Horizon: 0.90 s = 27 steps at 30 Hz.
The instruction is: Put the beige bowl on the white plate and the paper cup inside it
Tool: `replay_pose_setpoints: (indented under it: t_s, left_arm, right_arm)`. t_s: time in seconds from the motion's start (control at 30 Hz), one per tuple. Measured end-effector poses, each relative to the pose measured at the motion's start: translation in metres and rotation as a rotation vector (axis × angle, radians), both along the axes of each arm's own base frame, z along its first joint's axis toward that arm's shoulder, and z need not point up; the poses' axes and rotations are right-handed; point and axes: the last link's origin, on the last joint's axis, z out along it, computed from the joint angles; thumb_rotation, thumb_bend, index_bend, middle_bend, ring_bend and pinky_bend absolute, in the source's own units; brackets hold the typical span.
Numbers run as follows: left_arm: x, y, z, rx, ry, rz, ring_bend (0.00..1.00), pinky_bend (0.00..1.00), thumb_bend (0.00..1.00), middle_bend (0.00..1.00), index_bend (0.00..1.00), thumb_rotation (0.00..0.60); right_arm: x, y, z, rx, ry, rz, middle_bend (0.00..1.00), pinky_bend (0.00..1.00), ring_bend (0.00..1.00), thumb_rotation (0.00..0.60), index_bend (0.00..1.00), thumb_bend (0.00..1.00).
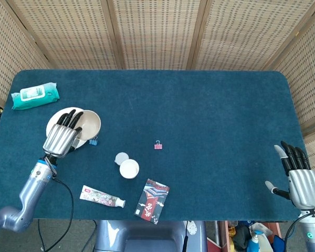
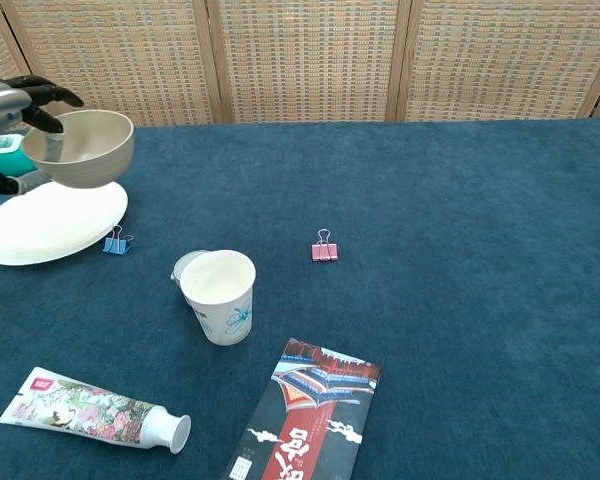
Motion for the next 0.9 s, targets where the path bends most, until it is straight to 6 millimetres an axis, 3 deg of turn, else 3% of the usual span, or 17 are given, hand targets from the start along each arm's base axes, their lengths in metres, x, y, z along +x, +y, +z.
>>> replay_pose_setpoints:
  t_s: [0.43, 0.63, 0.9]
  left_arm:
    - [-0.066, 0.002, 0.019, 0.035, 0.049, 0.146, 0.00, 0.14, 0.44, 0.11, 0.68, 0.600]
    - [-0.089, 0.005, 0.010, 0.020, 0.067, 0.196, 0.00, 0.14, 0.44, 0.11, 0.68, 0.600]
    - [-0.099, 0.014, -0.006, 0.002, 0.069, 0.236, 0.00, 0.14, 0.44, 0.11, 0.68, 0.600]
  right_arm:
    - [0.002, 0.000, -0.003, 0.005, 0.014, 0.002, 0.00, 0.00, 0.00, 0.600, 0.00, 0.15]
    - [0.002, 0.000, -0.004, 0.005, 0.016, 0.001, 0.00, 0.00, 0.00, 0.600, 0.00, 0.15]
    - [0.001, -0.001, -0.004, 0.004, 0.012, -0.004, 0.00, 0.00, 0.00, 0.600, 0.00, 0.15]
